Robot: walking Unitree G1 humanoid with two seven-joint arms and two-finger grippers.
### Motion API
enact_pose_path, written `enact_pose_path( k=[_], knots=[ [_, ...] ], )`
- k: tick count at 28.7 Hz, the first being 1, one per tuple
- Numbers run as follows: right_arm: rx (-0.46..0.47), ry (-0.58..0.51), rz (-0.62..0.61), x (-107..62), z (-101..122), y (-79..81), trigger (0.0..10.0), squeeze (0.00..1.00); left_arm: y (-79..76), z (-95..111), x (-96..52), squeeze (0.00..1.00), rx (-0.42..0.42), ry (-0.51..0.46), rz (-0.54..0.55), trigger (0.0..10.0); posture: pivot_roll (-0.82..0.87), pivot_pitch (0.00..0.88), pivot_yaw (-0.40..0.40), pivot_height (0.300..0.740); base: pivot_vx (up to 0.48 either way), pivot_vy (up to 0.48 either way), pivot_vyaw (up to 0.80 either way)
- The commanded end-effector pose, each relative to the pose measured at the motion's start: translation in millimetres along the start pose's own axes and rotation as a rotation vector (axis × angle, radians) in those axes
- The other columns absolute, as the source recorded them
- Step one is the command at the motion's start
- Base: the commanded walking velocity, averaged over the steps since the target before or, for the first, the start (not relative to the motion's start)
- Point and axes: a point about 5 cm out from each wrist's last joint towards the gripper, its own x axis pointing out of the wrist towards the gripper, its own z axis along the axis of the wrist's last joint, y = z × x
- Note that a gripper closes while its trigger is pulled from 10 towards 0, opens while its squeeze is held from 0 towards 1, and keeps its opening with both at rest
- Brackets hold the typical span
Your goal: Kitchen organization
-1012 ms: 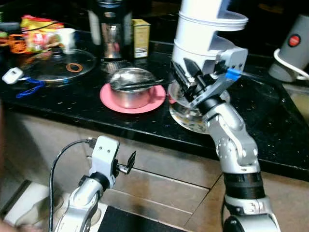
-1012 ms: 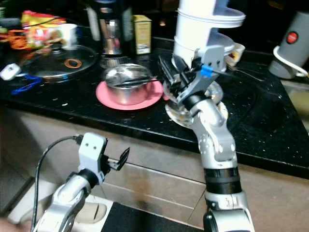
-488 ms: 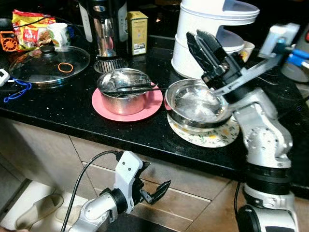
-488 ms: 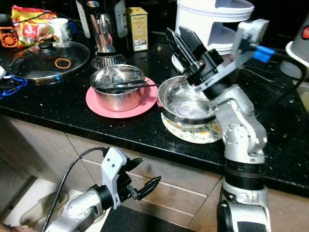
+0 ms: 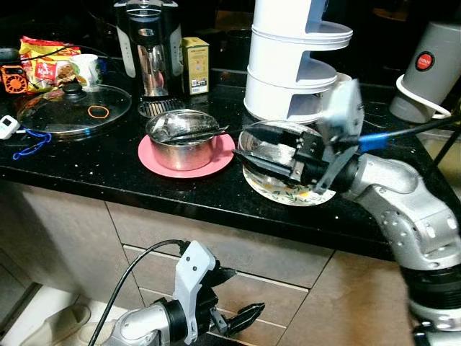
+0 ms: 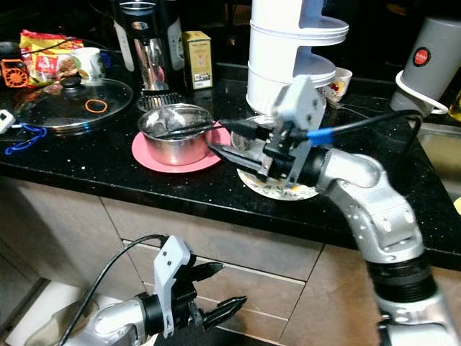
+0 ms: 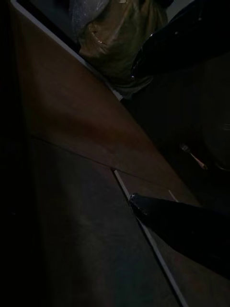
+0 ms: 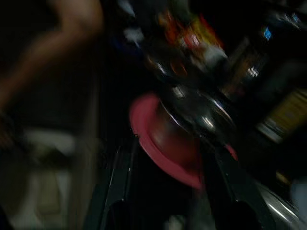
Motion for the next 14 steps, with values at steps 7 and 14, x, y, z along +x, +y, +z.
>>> enact_pose_path(
  k=[7, 14],
  knots=[
    [-0.168, 0.318, -0.028, -35.8, -17, -29.7, 10.0, 1.00, 0.8, 2, -2.0, 0.00, -0.039, -0.015, 0.030, 10.0, 0.08, 0.000, -0.054, 0.740, 0.000, 0.000, 0.00],
    [-0.188, 0.394, 0.197, -50.2, -15, -19.1, 10.0, 0.00, 5.8, 3, -2.3, 0.00, -0.058, -0.036, 0.072, 10.0, 0.08, 0.000, -0.060, 0.740, 0.000, 0.000, 0.00]
  ],
)
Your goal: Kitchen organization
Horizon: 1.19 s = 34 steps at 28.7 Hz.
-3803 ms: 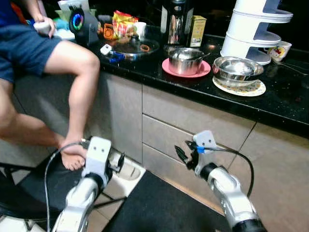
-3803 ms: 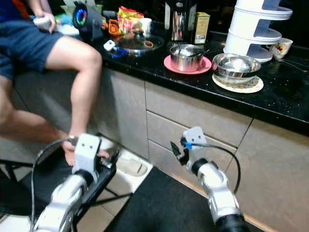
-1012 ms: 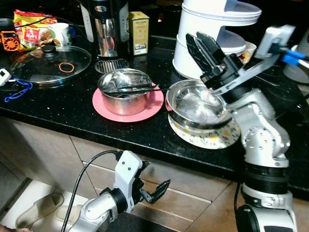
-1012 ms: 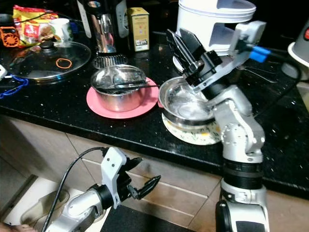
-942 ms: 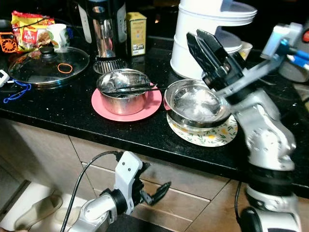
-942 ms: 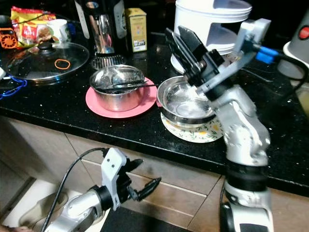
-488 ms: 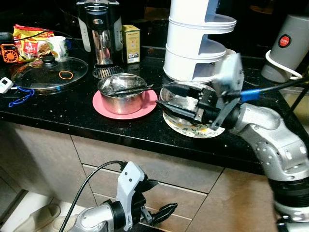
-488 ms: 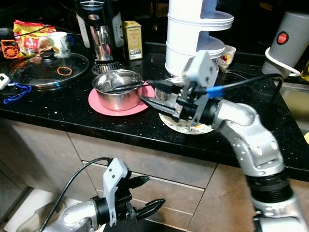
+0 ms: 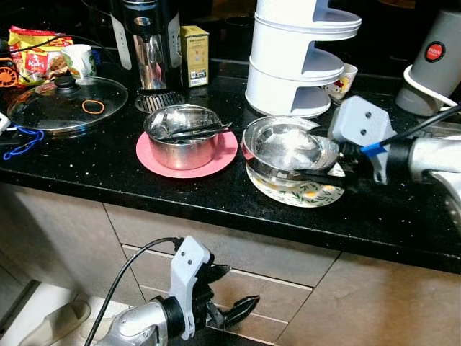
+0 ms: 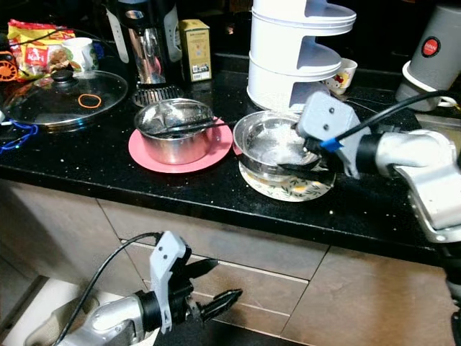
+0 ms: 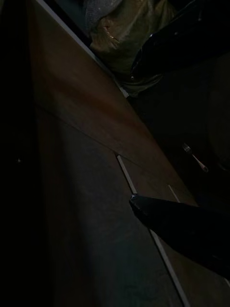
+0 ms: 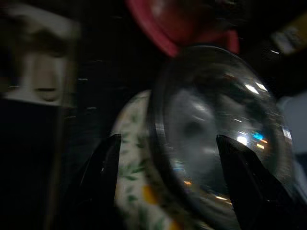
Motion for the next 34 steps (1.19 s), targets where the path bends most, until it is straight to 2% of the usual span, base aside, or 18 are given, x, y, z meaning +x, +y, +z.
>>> enact_pose_path(
  k=[1, 5, 7, 11, 14, 20, 25, 26, 34],
  knots=[
    [-0.031, 0.001, 0.058, 1.9, 3, 3.1, 10.0, 0.00, 0.1, -1, -0.4, 0.00, -0.016, 0.004, 0.004, 10.0, 0.07, 0.000, -0.061, 0.740, 0.000, 0.000, 0.00],
    [-0.053, 0.015, 0.166, 8.8, 4, 9.6, 10.0, 0.00, 0.9, -1, 0.2, 0.00, -0.025, 0.000, 0.006, 10.0, 0.07, 0.000, -0.065, 0.740, 0.000, 0.000, 0.00],
    [-0.061, 0.025, 0.168, 12.3, 4, 9.4, 10.0, 0.00, 1.1, -1, 0.3, 0.00, -0.027, -0.001, 0.006, 10.0, 0.07, 0.000, -0.066, 0.740, 0.000, 0.000, 0.00],
    [-0.068, 0.075, 0.122, 35.1, 1, 7.7, 10.0, 0.00, 1.3, -1, 1.3, 0.00, -0.033, -0.006, 0.007, 10.0, 0.07, 0.000, -0.065, 0.740, 0.000, 0.000, 0.00],
    [-0.068, 0.121, 0.121, 43.0, -4, 8.9, 10.0, 0.00, 1.1, -1, 1.7, 0.00, -0.034, -0.006, 0.005, 10.0, 0.07, 0.000, -0.066, 0.740, 0.000, 0.000, 0.00],
    [-0.077, 0.250, 0.107, 44.8, -17, 4.3, 10.0, 0.00, 0.5, -1, 2.7, 0.00, -0.039, -0.007, 0.001, 10.0, 0.07, 0.000, -0.073, 0.740, 0.000, 0.000, 0.00],
    [-0.070, 0.296, 0.085, 43.4, -21, -0.9, 9.8, 0.00, 0.3, -1, 3.2, 0.00, -0.040, -0.008, 0.000, 10.0, 0.07, 0.000, -0.075, 0.740, 0.000, 0.000, 0.00],
    [-0.070, 0.298, 0.080, 43.1, -21, -2.1, 0.0, 0.00, 0.3, -1, 3.4, 0.00, -0.041, -0.009, 0.000, 10.0, 0.07, 0.000, -0.077, 0.740, 0.000, 0.000, 0.00],
    [-0.070, 0.302, 0.085, 43.3, -19, -2.4, 0.0, 0.00, 0.7, -2, 4.1, 0.00, -0.041, -0.006, -0.006, 10.0, 0.06, 0.000, -0.072, 0.740, 0.000, 0.000, 0.00]
  ],
)
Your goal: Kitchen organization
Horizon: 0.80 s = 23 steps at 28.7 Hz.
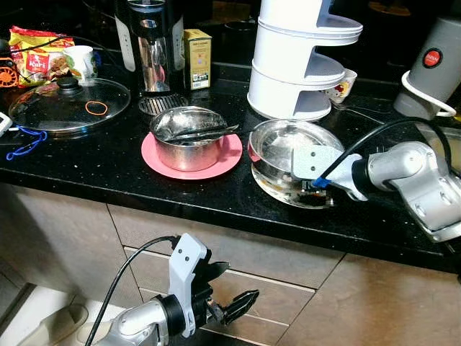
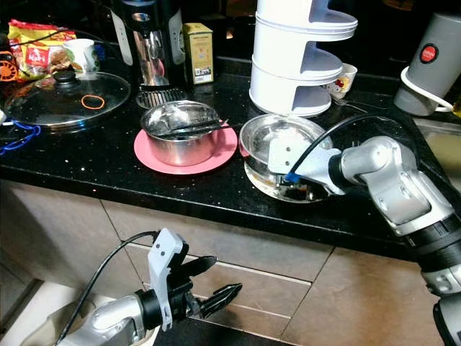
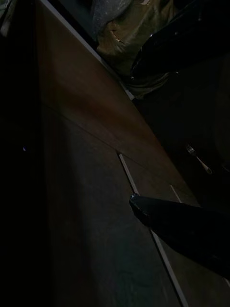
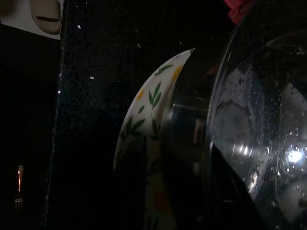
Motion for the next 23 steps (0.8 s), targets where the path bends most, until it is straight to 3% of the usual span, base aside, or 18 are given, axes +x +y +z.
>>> enact_pose_path(
  k=[1, 8, 14, 19, 23],
  knots=[
    [-0.001, 0.006, 0.000, -1.3, 1, -1.5, 0.0, 0.00, -0.5, -3, 2.2, 0.00, -0.020, 0.007, -0.010, 10.0, 0.06, 0.000, -0.072, 0.740, 0.000, 0.000, 0.00],
    [0.000, 0.008, -0.003, -1.7, 1, -2.0, 0.0, 0.00, 0.0, -4, 2.6, 0.00, -0.023, 0.007, -0.013, 10.0, 0.06, 0.000, -0.071, 0.740, 0.000, 0.000, 0.00],
    [0.006, -0.088, -0.122, -2.8, 13, -15.1, 0.0, 0.00, 0.6, -4, 2.7, 0.00, -0.008, -0.002, -0.003, 10.0, 0.06, 0.000, -0.072, 0.740, 0.000, 0.000, 0.00],
    [0.163, -0.258, -0.538, -14.0, 25, -54.6, 0.0, 0.00, 1.3, 3, 2.7, 0.00, 0.069, -0.032, 0.039, 10.0, 0.07, 0.000, -0.070, 0.740, 0.000, 0.000, 0.00],
    [0.194, -0.267, -0.667, -19.1, 23, -62.2, 0.0, 0.00, 2.0, 6, 2.6, 0.00, 0.079, -0.049, 0.053, 10.0, 0.06, 0.000, -0.067, 0.740, 0.000, 0.000, 0.00]
  ],
)
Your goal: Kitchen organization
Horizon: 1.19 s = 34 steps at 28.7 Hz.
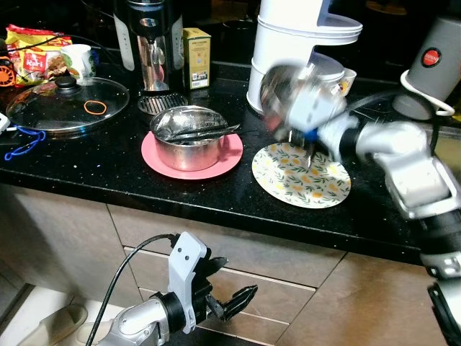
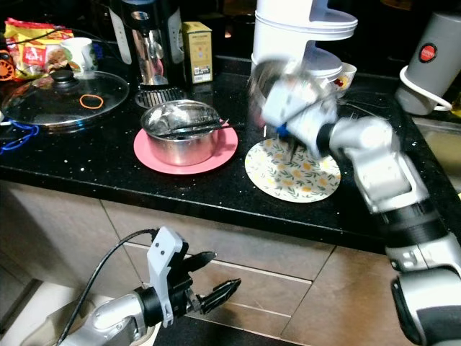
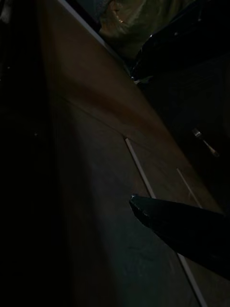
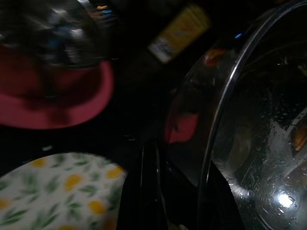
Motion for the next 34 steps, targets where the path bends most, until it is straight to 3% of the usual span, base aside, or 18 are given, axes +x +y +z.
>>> enact_pose_path(
  k=[1, 3, 6, 7, 8, 17, 23, 28, 34],
  knots=[
    [0.011, 0.007, -0.088, -2.8, -4, -9.0, 0.0, 0.00, -1.1, 2, 1.4, 0.00, 0.010, -0.019, 0.003, 10.0, 0.06, 0.000, -0.064, 0.740, 0.000, 0.000, 0.00],
    [-0.023, 0.063, -0.146, -3.7, -14, -12.5, 0.0, 0.00, -0.6, 2, 1.8, 0.00, 0.030, -0.010, 0.011, 10.0, 0.06, 0.000, -0.064, 0.740, 0.000, 0.000, 0.00],
    [-0.044, 0.097, -0.137, -3.8, -20, -10.3, 0.0, 0.00, 3.9, 4, 3.2, 0.00, 0.051, -0.017, 0.061, 10.0, 0.06, 0.000, -0.063, 0.740, 0.000, 0.000, 0.00],
    [-0.062, 0.131, -0.122, -4.6, -26, -7.4, 7.6, 0.00, 8.2, 8, 4.5, 0.00, 0.076, -0.034, 0.108, 10.0, 0.06, 0.000, -0.061, 0.740, 0.000, 0.000, 0.00],
    [-0.075, 0.160, -0.121, -5.4, -32, -5.8, 10.0, 0.00, 11.4, 10, 5.5, 0.00, 0.093, -0.037, 0.138, 10.0, 0.06, 0.000, -0.061, 0.740, 0.000, 0.000, 0.00],
    [0.033, 0.154, -0.252, -8.8, -35, -17.9, 10.0, 0.00, 12.3, 9, 5.8, 0.00, 0.065, -0.041, 0.143, 10.0, 0.06, 0.000, -0.056, 0.740, 0.000, 0.000, 0.00],
    [0.054, 0.152, -0.265, -6.0, -35, -17.1, 10.0, 0.00, 8.3, 7, 7.4, 0.00, 0.078, -0.020, 0.112, 10.0, 0.06, 0.000, -0.057, 0.740, 0.000, 0.000, -0.75],
    [0.054, 0.152, -0.270, -4.7, -35, -16.0, 10.0, 0.00, -7.2, 7, 9.0, 0.00, 0.039, -0.016, -0.001, 10.0, 0.06, 0.000, -0.058, 0.740, 0.000, 0.000, -0.80],
    [0.050, 0.142, -0.272, -3.1, -32, -15.1, 10.0, 0.00, -10.0, 7, 9.9, 0.00, 0.031, -0.016, -0.026, 10.0, 0.06, 0.000, -0.058, 0.740, 0.000, 0.000, -0.80]
  ],
)
